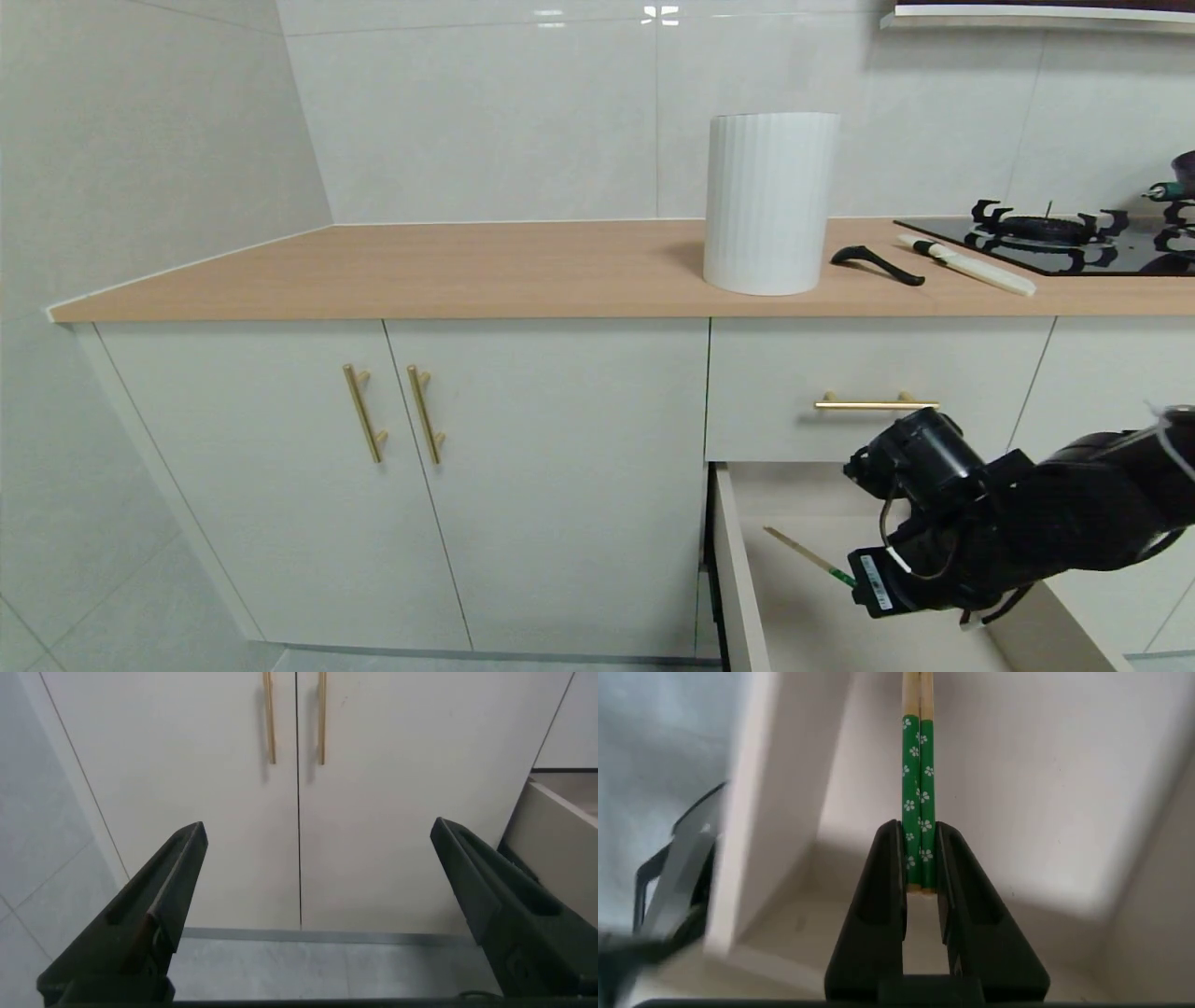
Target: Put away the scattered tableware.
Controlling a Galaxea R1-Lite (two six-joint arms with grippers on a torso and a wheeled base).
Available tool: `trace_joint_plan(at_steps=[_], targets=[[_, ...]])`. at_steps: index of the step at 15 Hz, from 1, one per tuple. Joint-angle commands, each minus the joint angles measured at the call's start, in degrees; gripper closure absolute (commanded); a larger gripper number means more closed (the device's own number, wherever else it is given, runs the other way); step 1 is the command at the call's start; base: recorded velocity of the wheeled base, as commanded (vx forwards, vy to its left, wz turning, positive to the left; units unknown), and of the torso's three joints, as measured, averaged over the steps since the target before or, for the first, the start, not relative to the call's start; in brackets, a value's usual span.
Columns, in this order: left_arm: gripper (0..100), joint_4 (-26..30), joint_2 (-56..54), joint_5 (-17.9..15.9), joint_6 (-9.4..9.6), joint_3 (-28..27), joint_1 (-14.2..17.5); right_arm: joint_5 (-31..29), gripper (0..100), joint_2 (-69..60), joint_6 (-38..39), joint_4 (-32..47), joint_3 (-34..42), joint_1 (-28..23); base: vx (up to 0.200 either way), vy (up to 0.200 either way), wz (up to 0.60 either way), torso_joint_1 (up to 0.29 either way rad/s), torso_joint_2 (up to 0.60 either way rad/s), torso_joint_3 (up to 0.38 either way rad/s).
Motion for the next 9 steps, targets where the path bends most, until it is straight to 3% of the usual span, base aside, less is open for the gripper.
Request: trace_joint_plan(at_steps=[1,9], targets=[[0,-0.04,0.00,0.04,-0.01,0.00,0.01,-0.11,100,9.58,2.21,-0.33,-3.30,-0.53,0.000,0.000,0.00,0.000,0.00,0.000],[0,0.05,0.00,0.04,-0.01,0.00,0.01,-5.12,100,20.21,5.72,-5.52,-5.68,0.18,0.000,0.000,0.00,0.000,0.00,0.000]])
